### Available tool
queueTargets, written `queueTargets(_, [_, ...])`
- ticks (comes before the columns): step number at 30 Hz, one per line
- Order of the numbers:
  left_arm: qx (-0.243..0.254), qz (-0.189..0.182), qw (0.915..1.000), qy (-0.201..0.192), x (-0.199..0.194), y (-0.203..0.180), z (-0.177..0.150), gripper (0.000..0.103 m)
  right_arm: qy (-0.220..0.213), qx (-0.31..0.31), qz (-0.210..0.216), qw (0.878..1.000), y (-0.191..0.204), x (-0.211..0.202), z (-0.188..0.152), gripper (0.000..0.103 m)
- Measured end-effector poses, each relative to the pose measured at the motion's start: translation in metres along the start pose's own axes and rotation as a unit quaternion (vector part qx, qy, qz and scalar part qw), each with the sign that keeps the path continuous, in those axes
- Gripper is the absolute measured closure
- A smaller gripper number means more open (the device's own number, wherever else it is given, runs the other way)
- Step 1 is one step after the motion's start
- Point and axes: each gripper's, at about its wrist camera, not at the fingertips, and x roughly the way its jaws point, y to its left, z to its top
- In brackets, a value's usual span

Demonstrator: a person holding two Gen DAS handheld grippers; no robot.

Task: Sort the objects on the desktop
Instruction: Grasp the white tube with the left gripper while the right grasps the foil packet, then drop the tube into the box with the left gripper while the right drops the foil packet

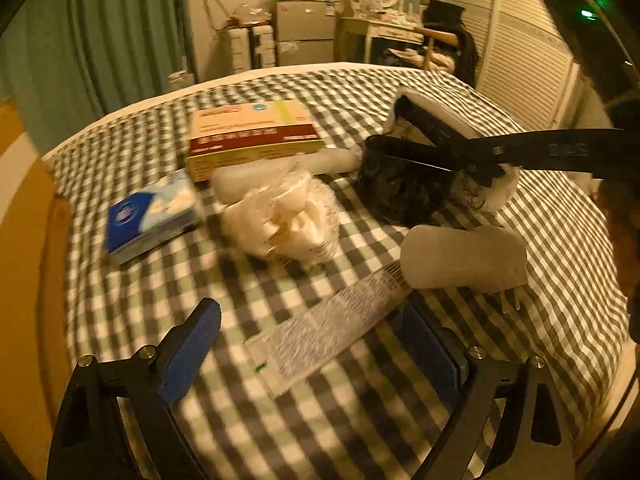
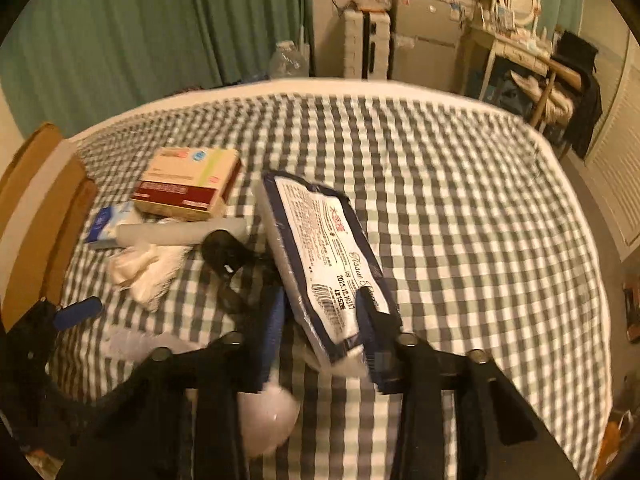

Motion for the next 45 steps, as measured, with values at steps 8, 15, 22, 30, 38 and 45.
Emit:
queueTargets(8, [0.022,-0.029,0.999,0.027,0.015,0.0,0.004,0.071,-0.028,0.065,-0.007,0.998,-0.016,-0.033,-0.021,0.095])
queueTargets(15, [-0.026,-0.042,0.9984,0.026,-0.025,0.018,-0.014,0.079,-0.055,0.085,0.007,0.995,-0.022,-0.077,-0.032,0.095])
queueTargets(22, [-0.103,-0.05,0.9933,0.014,-0.076,0.034,-0.031,0.079,-0.055,0.066,0.029,0.996,0.002,-0.105,-0.043,0.096])
queueTargets(30, [-0.136,-0.057,0.9887,-0.027,-0.137,0.037,-0.026,0.079,-0.076,0.022,0.045,0.996,0.049,-0.163,-0.053,0.096])
queueTargets(38, [-0.132,-0.019,0.9864,-0.096,-0.226,0.073,0.001,0.079,-0.122,-0.046,0.061,0.99,0.128,-0.217,-0.043,0.096])
queueTargets(45, [-0.148,0.029,0.9797,-0.132,-0.289,0.133,0.005,0.079,-0.158,-0.099,0.106,0.977,0.207,-0.246,-0.032,0.096])
